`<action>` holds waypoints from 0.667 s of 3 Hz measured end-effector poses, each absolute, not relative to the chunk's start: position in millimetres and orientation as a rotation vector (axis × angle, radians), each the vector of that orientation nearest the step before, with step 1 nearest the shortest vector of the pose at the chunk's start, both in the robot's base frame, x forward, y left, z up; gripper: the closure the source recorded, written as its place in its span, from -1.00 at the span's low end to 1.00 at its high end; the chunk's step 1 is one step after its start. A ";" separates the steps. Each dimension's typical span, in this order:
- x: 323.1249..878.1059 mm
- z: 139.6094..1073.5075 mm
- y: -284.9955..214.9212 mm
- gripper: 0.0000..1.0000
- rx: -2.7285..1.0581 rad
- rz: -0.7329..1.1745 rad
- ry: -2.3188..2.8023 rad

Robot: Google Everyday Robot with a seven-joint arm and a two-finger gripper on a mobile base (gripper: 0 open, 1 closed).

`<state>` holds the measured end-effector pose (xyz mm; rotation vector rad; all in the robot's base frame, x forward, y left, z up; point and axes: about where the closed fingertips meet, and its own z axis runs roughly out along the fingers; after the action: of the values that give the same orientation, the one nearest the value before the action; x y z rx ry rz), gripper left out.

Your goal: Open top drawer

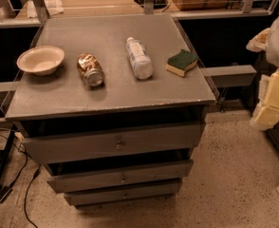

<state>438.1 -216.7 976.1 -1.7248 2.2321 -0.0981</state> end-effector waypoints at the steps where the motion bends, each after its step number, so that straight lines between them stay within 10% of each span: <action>1: 438.1 976.1 -216.7 -1.00 -1.725 -0.098 2.232; 2: 440.7 971.4 -214.7 -1.00 -1.737 -0.086 2.212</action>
Offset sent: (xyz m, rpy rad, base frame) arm 0.0055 0.0029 -0.0161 0.0216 0.0154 0.0393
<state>440.7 -214.7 971.4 -1.7369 2.2117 -0.0860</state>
